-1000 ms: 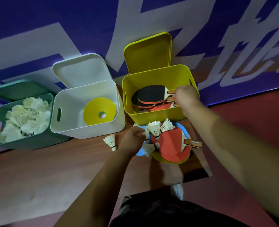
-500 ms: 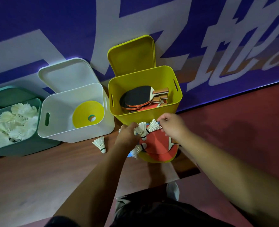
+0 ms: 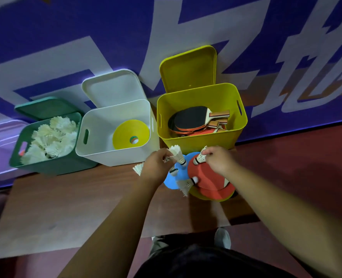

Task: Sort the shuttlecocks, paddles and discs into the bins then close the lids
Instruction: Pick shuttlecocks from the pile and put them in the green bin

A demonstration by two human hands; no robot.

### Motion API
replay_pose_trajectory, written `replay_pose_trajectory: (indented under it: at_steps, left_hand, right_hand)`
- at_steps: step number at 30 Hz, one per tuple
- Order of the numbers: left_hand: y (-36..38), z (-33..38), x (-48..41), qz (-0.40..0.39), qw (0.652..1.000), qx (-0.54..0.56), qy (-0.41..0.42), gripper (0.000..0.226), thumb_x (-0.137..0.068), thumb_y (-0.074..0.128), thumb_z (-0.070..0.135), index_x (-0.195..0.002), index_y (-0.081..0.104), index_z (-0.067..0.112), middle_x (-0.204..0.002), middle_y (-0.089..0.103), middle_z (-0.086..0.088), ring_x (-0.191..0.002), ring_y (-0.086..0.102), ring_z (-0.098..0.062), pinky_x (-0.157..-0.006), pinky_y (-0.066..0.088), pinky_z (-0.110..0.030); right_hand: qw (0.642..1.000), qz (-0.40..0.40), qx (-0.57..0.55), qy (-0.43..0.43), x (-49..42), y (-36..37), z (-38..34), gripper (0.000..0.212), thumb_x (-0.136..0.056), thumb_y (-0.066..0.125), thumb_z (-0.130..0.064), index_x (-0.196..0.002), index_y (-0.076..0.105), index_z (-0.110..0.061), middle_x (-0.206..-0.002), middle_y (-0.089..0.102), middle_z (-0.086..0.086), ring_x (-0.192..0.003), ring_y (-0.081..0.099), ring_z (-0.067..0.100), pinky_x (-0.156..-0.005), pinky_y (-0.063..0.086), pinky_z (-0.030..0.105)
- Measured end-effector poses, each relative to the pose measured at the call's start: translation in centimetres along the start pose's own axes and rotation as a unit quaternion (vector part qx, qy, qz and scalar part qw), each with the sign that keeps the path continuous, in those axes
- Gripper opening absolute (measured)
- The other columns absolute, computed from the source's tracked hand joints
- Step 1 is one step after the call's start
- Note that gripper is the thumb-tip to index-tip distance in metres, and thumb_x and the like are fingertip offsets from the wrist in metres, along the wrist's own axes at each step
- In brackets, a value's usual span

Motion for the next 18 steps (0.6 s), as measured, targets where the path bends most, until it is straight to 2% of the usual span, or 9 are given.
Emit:
replay_pose_trajectory:
  at_steps: [4, 6, 8, 10, 13, 16, 18]
  left_hand:
    - [-2.7, -2.9, 1.0, 0.032, 0.996, 0.063, -0.046, 0.011, -0.086, 0.077, 0.039, -0.086, 0.067, 0.034, -0.08, 0.068, 0.005, -0.072, 0.066, -0.018, -0.069, 0.056, -0.041]
    - [-4.1, -3.9, 1.7, 0.048, 0.992, 0.102, -0.063, 0.011, -0.085, 0.077, 0.038, -0.086, 0.066, 0.037, -0.077, 0.067, 0.005, -0.065, 0.064, -0.021, -0.068, 0.058, -0.048]
    - [-5.7, -4.7, 2.4, 0.072, 0.986, 0.13, -0.072, 0.012, -0.087, 0.079, 0.032, -0.086, 0.067, 0.034, -0.078, 0.068, 0.006, -0.067, 0.065, -0.019, -0.07, 0.056, -0.042]
    - [-7.5, -5.8, 3.2, 0.092, 0.982, 0.142, -0.086, 0.01, -0.089, 0.078, 0.028, -0.088, 0.069, 0.029, -0.08, 0.071, 0.006, -0.071, 0.066, -0.015, -0.072, 0.054, -0.037]
    - [-10.3, -7.9, 4.5, 0.126, 0.973, 0.165, -0.105, 0.01, -0.088, 0.079, 0.031, -0.089, 0.069, 0.028, -0.078, 0.072, 0.006, -0.072, 0.069, -0.016, -0.079, 0.058, -0.043]
    - [-13.6, -10.1, 6.2, 0.169, 0.958, 0.199, -0.121, 0.01, -0.091, 0.078, 0.025, -0.09, 0.069, 0.023, -0.072, 0.071, 0.005, -0.066, 0.068, -0.018, -0.078, 0.06, -0.049]
    - [-16.1, -12.2, 7.1, 0.199, 0.947, 0.218, -0.123, 0.009, -0.093, 0.077, 0.024, -0.09, 0.069, 0.023, -0.069, 0.068, 0.007, -0.065, 0.066, -0.018, -0.078, 0.061, -0.052]
  right_hand:
    - [0.998, -0.022, 0.032, -0.052, 0.3, 1.5, -3.8, 0.028, -0.1, 0.058, -0.011, -0.115, 0.081, -0.019, -0.121, 0.077, 0.005, -0.103, 0.069, 0.022, -0.082, 0.046, 0.026]
    - [0.995, -0.038, 0.049, -0.08, 0.6, 2.5, -6.1, 0.028, -0.101, 0.058, -0.016, -0.115, 0.081, -0.023, -0.124, 0.077, 0.001, -0.11, 0.069, 0.02, -0.089, 0.051, 0.028]
    - [0.992, -0.057, 0.051, -0.102, 0.9, 3.7, -8.3, 0.029, -0.102, 0.056, -0.018, -0.116, 0.081, -0.025, -0.123, 0.075, -0.005, -0.11, 0.069, 0.018, -0.088, 0.052, 0.029]
    - [0.99, -0.076, 0.034, -0.117, 1.4, 5.0, -10.4, 0.03, -0.102, 0.055, -0.018, -0.116, 0.08, -0.027, -0.112, 0.074, -0.01, -0.098, 0.068, 0.014, -0.076, 0.048, 0.026]
    - [0.986, -0.088, 0.011, -0.139, 2.2, 7.2, -13.8, 0.031, -0.1, 0.054, -0.018, -0.102, 0.078, -0.038, -0.095, 0.076, -0.01, -0.084, 0.072, 0.015, -0.063, 0.05, 0.028]
    - [0.98, -0.101, -0.015, -0.169, 3.0, 10.0, -17.4, 0.033, -0.097, 0.056, -0.015, -0.087, 0.075, -0.041, -0.09, 0.076, -0.009, -0.085, 0.075, 0.021, -0.068, 0.057, 0.037]
    - [0.976, -0.109, -0.026, -0.184, 3.2, 12.2, -19.6, 0.033, -0.096, 0.057, -0.013, -0.088, 0.076, -0.039, -0.085, 0.073, -0.013, -0.084, 0.074, 0.018, -0.067, 0.054, 0.033]
Point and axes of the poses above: each hand's wrist, its own x-axis away from the middle knuckle, its own y-axis out of the palm, z = x × y, the point moved 9 cm from there along -x, towards the middle knuckle
